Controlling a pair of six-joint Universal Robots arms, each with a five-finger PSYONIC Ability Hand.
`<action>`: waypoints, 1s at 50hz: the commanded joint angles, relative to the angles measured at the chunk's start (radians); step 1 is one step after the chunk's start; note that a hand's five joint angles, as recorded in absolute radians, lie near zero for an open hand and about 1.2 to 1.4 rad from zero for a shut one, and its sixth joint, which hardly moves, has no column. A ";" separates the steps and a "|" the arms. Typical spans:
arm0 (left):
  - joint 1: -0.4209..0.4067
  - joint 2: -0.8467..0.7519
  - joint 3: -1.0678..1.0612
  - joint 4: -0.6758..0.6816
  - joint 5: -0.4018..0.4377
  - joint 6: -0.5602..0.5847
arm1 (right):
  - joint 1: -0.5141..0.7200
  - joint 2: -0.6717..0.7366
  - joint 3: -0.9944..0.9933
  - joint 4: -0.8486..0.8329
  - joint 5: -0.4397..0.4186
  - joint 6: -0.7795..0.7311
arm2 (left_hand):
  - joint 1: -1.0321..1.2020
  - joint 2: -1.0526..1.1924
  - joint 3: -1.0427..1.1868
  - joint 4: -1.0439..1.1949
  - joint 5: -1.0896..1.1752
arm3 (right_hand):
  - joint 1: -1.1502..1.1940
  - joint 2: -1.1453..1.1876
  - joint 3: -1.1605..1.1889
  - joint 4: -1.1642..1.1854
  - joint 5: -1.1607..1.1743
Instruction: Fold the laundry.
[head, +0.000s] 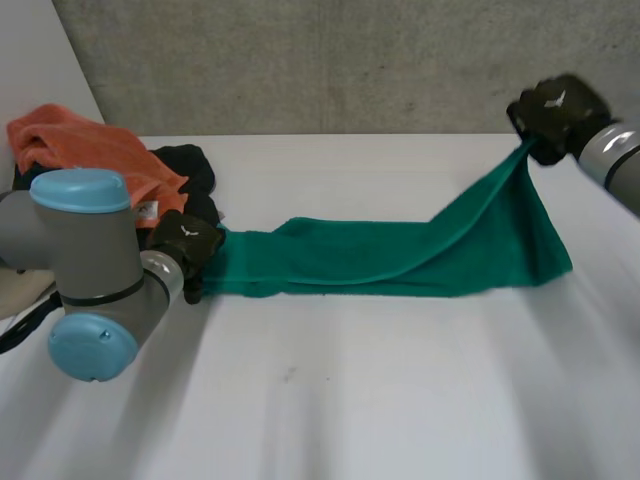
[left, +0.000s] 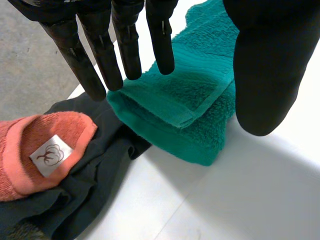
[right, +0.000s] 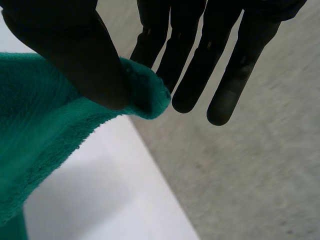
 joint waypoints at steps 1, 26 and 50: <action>-0.005 -0.019 0.009 0.003 0.033 0.005 | 0.009 -0.183 0.072 0.031 0.024 0.078 | 0.161 0.169 0.168 0.165 0.163 | 0.269 0.223 0.214 0.204 0.230; -0.004 -0.187 0.214 0.009 0.027 0.107 | -0.003 -0.235 0.232 0.094 0.067 0.020 | 0.308 0.316 0.315 0.312 0.309 | 0.269 0.223 0.214 0.204 0.230; 0.034 -0.340 0.937 -0.096 0.088 0.112 | 0.030 0.007 -0.087 -0.241 0.254 0.051 | 0.918 0.926 0.926 0.922 0.920 | 0.269 0.223 0.214 0.204 0.230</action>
